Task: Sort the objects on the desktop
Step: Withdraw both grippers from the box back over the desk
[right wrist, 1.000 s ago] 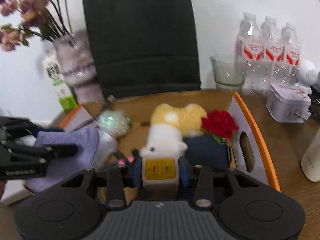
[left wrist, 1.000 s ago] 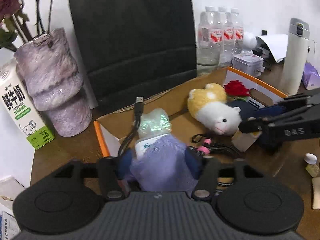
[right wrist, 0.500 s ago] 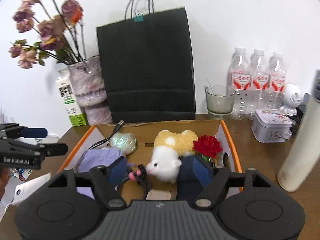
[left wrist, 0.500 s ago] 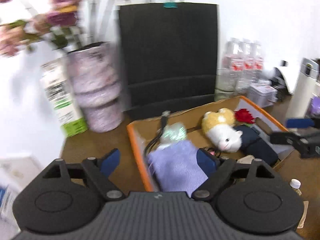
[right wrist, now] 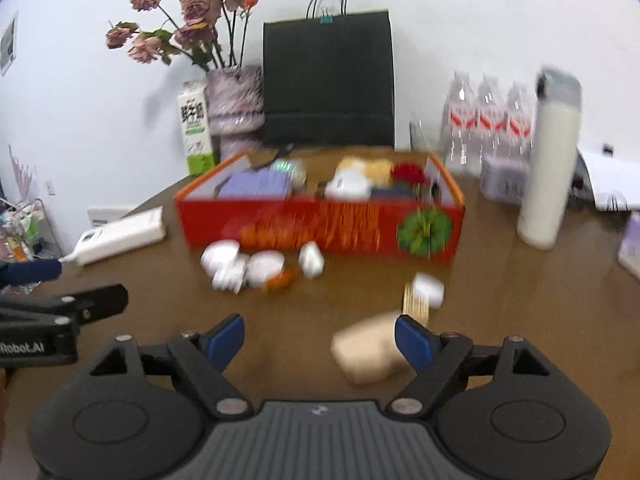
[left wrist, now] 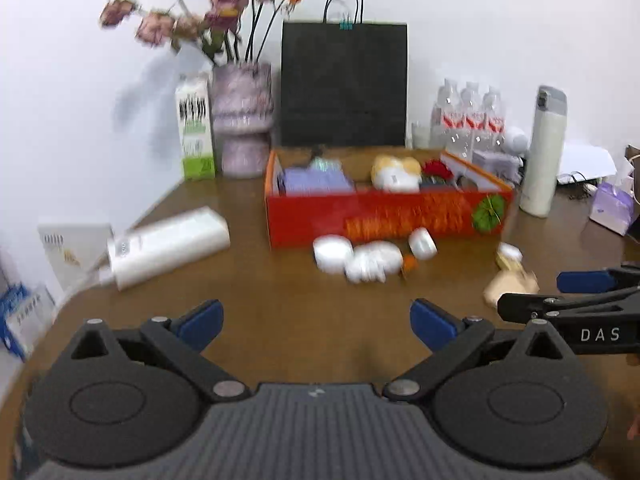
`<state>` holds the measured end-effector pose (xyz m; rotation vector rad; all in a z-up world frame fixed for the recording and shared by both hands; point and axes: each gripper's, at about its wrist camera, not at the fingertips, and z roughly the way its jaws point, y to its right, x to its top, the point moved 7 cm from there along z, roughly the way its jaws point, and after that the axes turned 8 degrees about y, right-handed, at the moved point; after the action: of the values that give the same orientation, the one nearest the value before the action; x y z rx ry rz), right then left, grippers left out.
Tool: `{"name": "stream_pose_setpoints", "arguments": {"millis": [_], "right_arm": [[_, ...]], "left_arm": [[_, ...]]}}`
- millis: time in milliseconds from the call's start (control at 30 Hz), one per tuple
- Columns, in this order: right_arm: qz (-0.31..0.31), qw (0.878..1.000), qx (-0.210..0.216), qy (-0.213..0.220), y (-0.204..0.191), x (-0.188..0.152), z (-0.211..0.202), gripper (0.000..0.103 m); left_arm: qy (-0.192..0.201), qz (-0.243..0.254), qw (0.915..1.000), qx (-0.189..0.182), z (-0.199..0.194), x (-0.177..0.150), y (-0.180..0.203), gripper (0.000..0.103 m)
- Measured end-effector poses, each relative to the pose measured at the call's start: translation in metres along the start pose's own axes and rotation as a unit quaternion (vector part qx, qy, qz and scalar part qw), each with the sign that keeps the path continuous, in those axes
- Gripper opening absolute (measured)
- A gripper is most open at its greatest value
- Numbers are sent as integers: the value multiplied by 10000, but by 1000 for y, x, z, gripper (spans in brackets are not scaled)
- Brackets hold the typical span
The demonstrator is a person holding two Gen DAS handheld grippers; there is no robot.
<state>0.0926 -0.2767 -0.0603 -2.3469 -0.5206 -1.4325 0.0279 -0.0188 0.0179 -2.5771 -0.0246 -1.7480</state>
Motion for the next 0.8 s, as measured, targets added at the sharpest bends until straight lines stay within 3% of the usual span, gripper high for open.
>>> {"name": "stream_pose_setpoints", "arguments": {"millis": [100, 200, 300, 433, 667, 700, 767, 800], "right_arm": [[297, 9995, -99, 23, 3, -22, -17, 82], [522, 9982, -187, 242, 6, -32, -25, 86], [454, 9982, -181, 344, 6, -30, -25, 88], [802, 9956, -236, 414, 16, -28, -21, 88], [1190, 9928, -112, 57, 27, -30, -6, 87], [1256, 9921, -44, -20, 28, -27, 0, 86], [1205, 9927, 67, -37, 29, -19, 11, 70], [1091, 9940, 18, -36, 29, -14, 18, 69]], "left_arm": [[-190, -219, 9995, -132, -11, -26, 3, 103], [-406, 15, 9990, -202, -9, -45, 8, 103], [-253, -36, 9994, -239, -9, -43, 7, 103], [-439, -252, 9986, -149, -6, -48, 1, 103], [-485, -198, 9978, -408, 4, -38, 8, 103], [-433, -124, 9982, -398, 8, -31, 10, 102], [-272, 51, 9988, -396, 18, -17, 13, 99], [-196, 127, 9990, -390, 24, -10, 15, 94]]}}
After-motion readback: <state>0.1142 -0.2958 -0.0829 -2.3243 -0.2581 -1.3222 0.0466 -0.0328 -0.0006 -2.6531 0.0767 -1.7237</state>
